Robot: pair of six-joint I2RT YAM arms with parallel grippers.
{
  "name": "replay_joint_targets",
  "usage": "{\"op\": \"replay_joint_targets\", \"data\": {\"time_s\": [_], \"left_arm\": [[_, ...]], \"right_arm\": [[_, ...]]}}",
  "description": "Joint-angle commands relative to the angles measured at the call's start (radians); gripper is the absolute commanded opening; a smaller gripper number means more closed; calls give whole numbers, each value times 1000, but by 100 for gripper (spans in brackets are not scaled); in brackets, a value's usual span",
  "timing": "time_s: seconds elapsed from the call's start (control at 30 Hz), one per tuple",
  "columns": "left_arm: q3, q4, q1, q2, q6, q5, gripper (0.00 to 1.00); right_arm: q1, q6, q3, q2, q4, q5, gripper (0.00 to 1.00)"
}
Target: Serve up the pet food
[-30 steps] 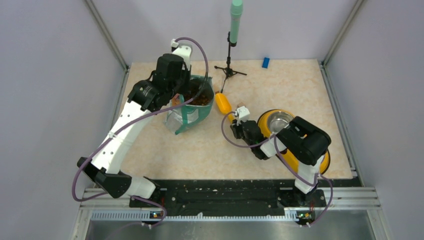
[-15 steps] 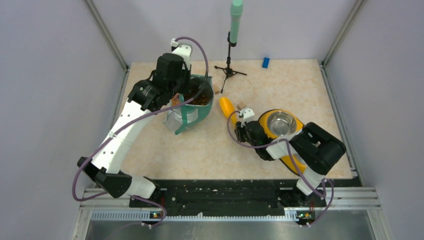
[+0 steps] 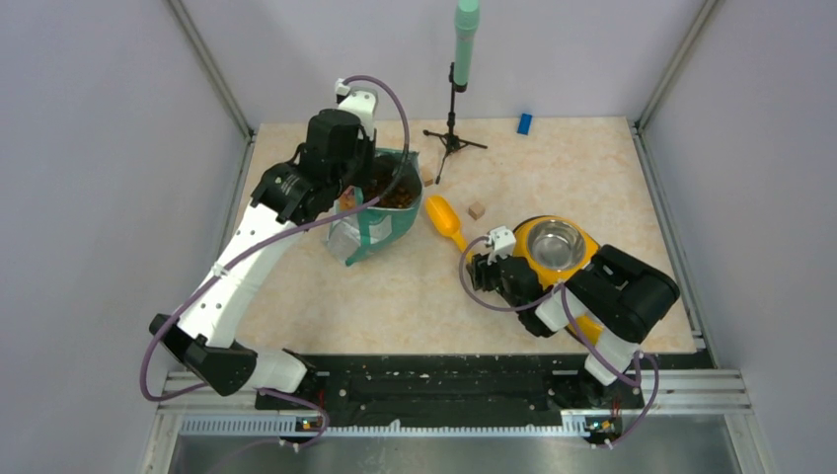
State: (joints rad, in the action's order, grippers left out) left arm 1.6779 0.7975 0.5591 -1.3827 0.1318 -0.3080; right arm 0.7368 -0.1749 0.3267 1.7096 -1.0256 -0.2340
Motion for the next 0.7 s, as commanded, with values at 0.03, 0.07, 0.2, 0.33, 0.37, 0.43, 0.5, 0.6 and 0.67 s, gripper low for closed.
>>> {"op": "replay_joint_targets", "data": {"time_s": [0.03,0.07,0.2,0.33,0.37,0.43,0.5,0.6,0.67], "left_arm": [[-25,-101,-4,51,22,-16,0],[-24,-103,-5,49,27,-12,0],[-26,-103,-5,49,30,-2,0],[-34,-121,-5,63,37,-5,0],[-38,-128,-4,67,38,-3,0],[-41,-133,-4,72,37,0,0],[-40,-127,-5,70,34,-6,0],[-38,-127,-5,67,35,-13,0],[-31,-130,-4,64,35,-10,0]], "right_arm": [[13,-12,-66,29,39,8,46],[15,-13,-68,32,36,11,44],[16,-10,-50,36,68,44,32],[16,-27,-37,25,99,70,16],[17,-33,-36,29,96,67,10],[16,-45,-41,28,80,84,0],[16,-63,-37,17,86,112,0],[16,-101,-30,-16,118,128,0],[16,-135,-22,-59,175,142,0]]}}
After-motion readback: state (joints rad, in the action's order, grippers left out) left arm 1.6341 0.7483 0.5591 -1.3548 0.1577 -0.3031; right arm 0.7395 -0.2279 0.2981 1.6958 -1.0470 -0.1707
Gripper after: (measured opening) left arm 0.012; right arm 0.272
